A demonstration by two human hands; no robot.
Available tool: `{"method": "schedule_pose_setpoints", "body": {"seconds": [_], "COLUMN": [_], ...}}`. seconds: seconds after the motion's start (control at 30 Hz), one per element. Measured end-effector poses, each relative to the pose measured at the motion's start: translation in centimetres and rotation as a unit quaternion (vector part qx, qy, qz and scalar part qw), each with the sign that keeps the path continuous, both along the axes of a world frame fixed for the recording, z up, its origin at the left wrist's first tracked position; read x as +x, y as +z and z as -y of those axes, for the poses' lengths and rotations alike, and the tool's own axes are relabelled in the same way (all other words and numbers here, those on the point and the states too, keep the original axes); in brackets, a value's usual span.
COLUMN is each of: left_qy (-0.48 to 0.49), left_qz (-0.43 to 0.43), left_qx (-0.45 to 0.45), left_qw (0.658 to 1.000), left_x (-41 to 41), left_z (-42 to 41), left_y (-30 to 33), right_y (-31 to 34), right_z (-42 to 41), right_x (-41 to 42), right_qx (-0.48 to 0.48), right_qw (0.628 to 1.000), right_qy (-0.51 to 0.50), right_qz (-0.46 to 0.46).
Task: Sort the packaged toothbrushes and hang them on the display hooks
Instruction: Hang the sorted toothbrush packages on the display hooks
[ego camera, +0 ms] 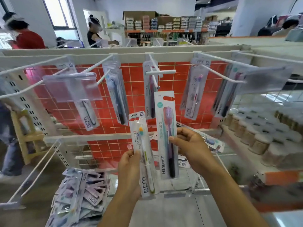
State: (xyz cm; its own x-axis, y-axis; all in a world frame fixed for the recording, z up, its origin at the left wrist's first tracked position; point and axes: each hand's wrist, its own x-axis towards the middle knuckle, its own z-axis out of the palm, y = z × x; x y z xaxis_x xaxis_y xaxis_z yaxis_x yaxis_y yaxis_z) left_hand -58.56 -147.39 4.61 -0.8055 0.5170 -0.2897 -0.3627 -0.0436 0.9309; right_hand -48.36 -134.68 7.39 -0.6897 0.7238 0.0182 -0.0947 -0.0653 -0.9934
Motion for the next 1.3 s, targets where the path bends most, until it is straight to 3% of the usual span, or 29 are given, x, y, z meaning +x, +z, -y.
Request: {"method": "schedule_pose_setpoints", "body": {"seconds": [0.6, 1.0, 1.3], "left_qy": [-0.031, -0.027, -0.035], "left_qz": [-0.006, 0.009, 0.025], "left_qx": [0.029, 0.036, 0.038], "left_qw": [0.999, 0.999, 0.998], "left_x": [-2.2, -2.8, -3.0], "left_z": [-0.6, -1.2, -1.2], "left_y": [-0.7, -0.9, -0.6], "right_y": [1.9, 2.4, 3.1], "right_z": [1.4, 2.2, 2.3], "right_x": [-1.2, -0.4, -1.1], "right_qx": [0.075, 0.145, 0.152], "right_qw": [0.997, 0.986, 0.985], "right_qy": [0.007, 0.068, 0.036], "right_qz": [-0.033, -0.034, -0.069]}}
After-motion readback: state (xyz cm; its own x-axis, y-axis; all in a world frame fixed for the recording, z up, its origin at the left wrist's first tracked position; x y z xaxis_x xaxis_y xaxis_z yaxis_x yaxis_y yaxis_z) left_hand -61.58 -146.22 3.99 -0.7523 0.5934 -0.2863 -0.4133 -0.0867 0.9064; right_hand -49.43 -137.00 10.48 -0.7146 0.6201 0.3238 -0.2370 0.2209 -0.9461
